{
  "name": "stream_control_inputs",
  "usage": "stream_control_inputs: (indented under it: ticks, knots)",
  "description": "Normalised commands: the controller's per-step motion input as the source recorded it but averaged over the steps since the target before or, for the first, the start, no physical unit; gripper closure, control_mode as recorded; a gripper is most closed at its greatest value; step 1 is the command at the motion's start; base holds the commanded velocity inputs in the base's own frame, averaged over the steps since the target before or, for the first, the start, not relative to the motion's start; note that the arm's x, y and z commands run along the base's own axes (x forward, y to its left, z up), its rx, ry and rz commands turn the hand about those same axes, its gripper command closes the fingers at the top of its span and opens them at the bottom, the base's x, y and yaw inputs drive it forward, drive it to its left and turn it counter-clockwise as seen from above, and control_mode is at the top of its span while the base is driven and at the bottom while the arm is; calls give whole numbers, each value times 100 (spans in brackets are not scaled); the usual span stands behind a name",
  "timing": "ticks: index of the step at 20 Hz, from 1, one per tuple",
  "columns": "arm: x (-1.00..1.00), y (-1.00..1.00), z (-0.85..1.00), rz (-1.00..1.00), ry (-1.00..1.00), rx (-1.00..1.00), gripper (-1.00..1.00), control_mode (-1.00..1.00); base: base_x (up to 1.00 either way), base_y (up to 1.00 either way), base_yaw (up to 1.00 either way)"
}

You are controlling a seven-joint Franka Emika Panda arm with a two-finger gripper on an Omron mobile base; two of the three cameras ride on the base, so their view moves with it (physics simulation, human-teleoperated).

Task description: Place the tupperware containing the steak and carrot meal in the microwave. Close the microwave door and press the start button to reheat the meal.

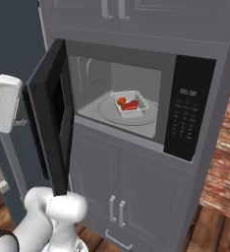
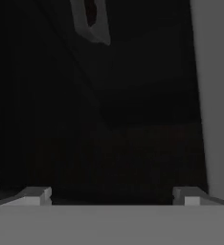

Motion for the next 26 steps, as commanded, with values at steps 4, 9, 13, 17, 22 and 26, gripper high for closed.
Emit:
stream_control_inputs:
  ticks: [4, 9, 13, 17, 22, 26]
  knots:
    - [16, -79, -33, 8, -22, 16, -100, -100, 0, 0, 0]
    - [34, -66, -72, 5, -15, 6, -100, -100, 0, 0, 0]
    - [47, -67, -79, 0, -12, 2, -100, -100, 0, 0, 0]
    - [84, -56, -39, 4, -7, 2, -100, -100, 0, 0, 0]
    - [99, -40, -1, 9, -2, 0, -100, -100, 0, 0, 0]
    - [100, -28, 4, 12, 0, 0, -100, -100, 0, 0, 0]
